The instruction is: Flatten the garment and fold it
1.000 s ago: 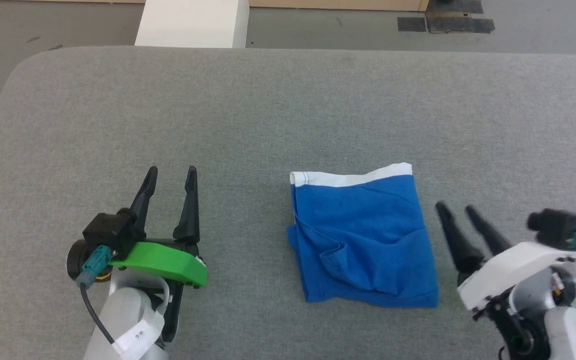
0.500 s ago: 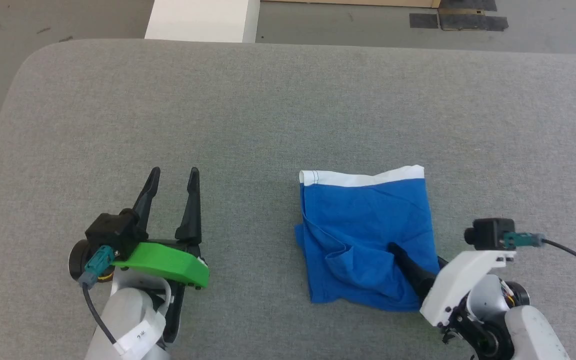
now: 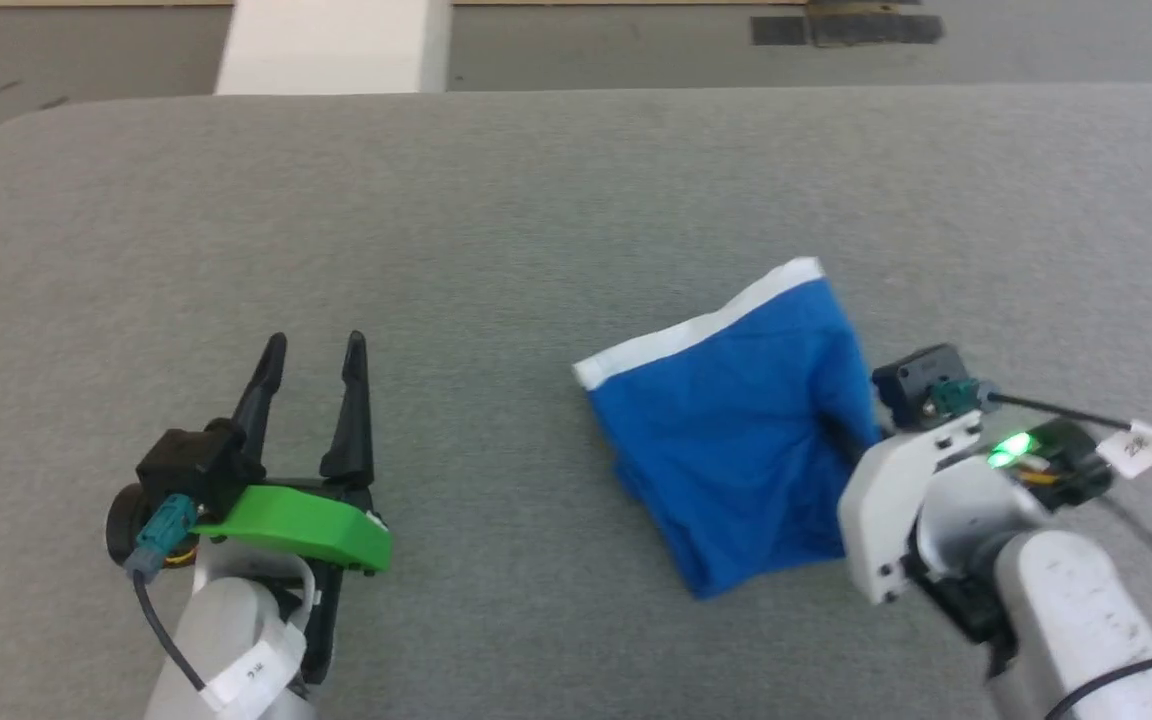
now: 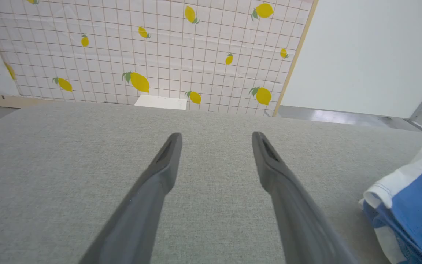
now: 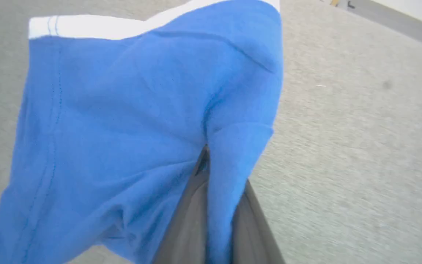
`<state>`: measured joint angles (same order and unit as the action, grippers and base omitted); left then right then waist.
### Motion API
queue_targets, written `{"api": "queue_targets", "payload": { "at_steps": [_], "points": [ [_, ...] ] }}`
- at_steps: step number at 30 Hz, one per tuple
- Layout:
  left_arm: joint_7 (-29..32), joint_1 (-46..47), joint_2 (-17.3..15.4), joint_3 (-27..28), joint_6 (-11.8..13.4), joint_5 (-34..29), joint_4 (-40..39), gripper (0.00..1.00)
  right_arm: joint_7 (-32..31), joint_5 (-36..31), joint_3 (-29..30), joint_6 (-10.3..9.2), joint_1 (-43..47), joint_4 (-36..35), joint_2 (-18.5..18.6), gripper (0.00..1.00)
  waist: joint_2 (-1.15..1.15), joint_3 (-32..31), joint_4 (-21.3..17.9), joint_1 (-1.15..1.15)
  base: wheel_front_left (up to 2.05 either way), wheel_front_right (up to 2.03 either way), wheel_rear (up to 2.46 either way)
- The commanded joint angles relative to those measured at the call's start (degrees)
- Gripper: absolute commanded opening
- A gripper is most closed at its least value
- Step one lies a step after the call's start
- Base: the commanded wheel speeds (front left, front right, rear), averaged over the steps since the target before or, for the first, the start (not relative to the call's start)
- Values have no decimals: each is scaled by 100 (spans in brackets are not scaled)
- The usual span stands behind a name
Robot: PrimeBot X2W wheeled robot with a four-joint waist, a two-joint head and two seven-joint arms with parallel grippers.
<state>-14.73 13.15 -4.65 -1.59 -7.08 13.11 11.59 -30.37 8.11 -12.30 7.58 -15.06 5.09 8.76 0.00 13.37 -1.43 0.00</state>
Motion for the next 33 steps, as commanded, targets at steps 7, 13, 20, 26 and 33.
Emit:
{"api": "queue_targets", "payload": {
  "at_steps": [7, 13, 20, 26, 33],
  "points": [
    [-27, 171, -195, -93, -41, -84, -138, 100, 32, -541, 323, -9, -446, 125, 811, 0, 0, 392, -1033, 0, 0, 0, 0],
    [-27, 369, -419, -218, -41, -165, -270, 100, 395, -710, 913, -9, -776, 632, 1095, 0, 0, 786, -1681, 0, 0, 0, 0],
    [-19, 666, -731, -441, -41, -251, -410, 100, 1161, -1052, 1551, -9, -1352, 1639, 1286, 0, 0, 1289, -2176, 0, 0, 0, 0],
    [172, 941, -942, -678, -41, -302, -657, 100, 1731, -1340, 1990, -9, -1905, 2507, 1388, 0, 0, 1719, -2279, 0, 0, 0, 0],
    [425, 1113, -1114, -784, -39, -317, -975, 100, 2138, -1796, 2375, -9, -2607, 3180, 1564, 0, 0, 2145, -2143, 0, 0, 0, 0]
  ]
}}
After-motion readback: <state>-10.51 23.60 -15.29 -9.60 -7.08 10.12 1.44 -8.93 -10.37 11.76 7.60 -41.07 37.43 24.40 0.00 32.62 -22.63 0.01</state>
